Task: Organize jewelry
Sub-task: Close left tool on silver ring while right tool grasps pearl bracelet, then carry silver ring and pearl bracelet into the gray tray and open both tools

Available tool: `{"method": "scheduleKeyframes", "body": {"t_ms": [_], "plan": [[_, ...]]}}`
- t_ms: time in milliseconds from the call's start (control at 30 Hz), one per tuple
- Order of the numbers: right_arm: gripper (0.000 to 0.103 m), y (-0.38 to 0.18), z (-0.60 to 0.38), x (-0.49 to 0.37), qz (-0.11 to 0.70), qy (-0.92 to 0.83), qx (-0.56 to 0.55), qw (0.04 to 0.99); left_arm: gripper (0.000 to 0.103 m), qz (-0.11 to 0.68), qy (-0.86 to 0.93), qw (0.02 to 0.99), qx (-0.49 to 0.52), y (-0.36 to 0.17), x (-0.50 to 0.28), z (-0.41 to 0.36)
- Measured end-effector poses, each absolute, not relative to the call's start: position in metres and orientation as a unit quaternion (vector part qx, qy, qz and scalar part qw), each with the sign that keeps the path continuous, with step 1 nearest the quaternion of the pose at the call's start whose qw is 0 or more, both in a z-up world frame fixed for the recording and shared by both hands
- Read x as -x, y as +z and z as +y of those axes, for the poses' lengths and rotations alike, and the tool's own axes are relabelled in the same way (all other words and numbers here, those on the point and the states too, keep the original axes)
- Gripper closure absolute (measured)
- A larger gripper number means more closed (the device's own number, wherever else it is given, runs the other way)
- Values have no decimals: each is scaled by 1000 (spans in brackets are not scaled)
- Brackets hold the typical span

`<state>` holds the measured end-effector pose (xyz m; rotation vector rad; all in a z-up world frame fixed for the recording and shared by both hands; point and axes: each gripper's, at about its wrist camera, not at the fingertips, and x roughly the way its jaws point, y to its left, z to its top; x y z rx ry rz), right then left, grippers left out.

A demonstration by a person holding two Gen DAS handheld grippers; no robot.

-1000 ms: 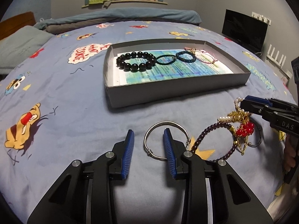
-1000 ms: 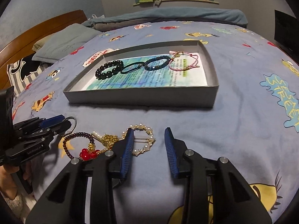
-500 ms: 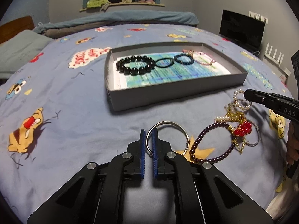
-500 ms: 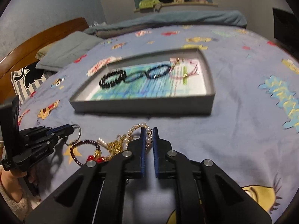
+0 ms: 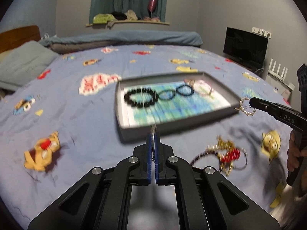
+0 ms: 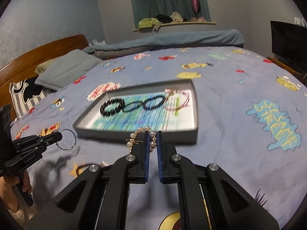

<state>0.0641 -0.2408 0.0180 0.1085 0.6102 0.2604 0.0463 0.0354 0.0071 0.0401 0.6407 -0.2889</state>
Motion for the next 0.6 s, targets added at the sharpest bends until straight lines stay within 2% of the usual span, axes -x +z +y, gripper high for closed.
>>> {"method": "scheduleKeyframes", "body": {"t_ms": [300,600], "plan": [[96,38,-239,-116,280,87,-50,955,100,286,-154,946,0,45,-93,22],[96,-2,-249,-153,332,79,-44,939,100,324,-181,928,14,9,-134,9]]}}
